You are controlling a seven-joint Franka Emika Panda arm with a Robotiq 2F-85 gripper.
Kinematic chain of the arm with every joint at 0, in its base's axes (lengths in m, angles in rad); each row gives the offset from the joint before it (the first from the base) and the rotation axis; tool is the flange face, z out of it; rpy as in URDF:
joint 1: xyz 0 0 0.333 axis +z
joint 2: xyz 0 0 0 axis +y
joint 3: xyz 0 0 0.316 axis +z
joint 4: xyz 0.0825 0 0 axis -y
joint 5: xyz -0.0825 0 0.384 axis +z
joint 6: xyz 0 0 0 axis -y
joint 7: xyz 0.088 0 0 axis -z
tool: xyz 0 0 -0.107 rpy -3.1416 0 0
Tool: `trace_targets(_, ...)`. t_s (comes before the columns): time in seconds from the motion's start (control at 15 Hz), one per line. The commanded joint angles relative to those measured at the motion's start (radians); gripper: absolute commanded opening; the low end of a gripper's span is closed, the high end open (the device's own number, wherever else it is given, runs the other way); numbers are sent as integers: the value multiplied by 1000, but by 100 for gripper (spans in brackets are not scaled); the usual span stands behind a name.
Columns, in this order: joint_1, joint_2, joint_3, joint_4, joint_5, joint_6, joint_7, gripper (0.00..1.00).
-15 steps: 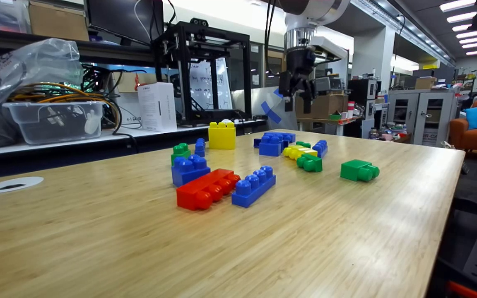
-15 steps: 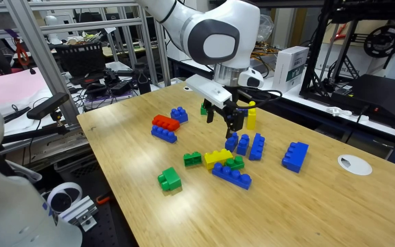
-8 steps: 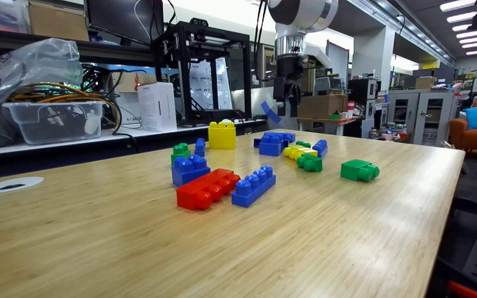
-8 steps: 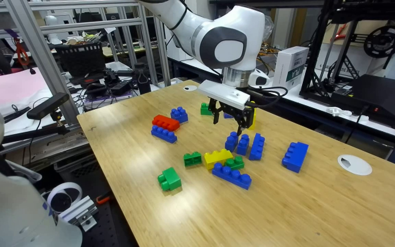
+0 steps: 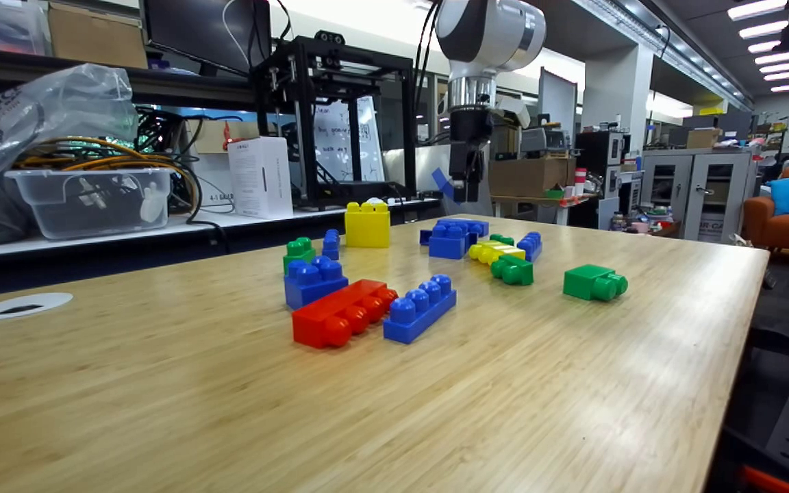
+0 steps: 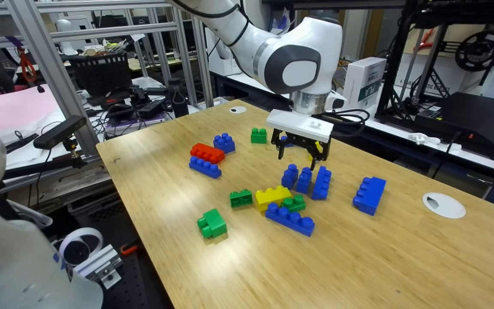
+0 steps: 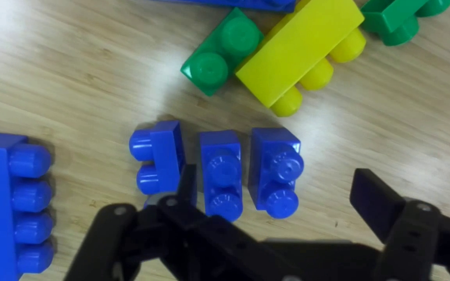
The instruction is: Move the square blue block to the left and put the green block on the top
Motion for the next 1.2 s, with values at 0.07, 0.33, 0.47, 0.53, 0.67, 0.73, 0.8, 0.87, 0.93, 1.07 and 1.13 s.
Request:
trace_targets(0.07,-45,86,42,94,11,-14,-83,100)
trace_targets(0.33,-72,160,75,164,39,-39,-122,100)
trace_targets(0.47,-84,189,87,192,42,-51,-127,100)
trace_targets(0.53,-92,200,92,200,45,-55,-132,100)
trace_targets(0.67,-105,214,101,213,51,-66,-137,100)
trace_targets(0.73,-111,218,104,217,54,-72,-141,100)
trace_targets(0.8,-115,223,107,220,58,-77,-143,100)
trace_targets(0.87,-118,226,110,221,64,-84,-143,100)
trace_targets(0.93,-121,228,112,222,69,-94,-144,100)
trace_targets(1.07,-125,224,121,217,85,-119,-148,100)
trace_targets(1.13,-123,222,123,214,91,-129,-147,100)
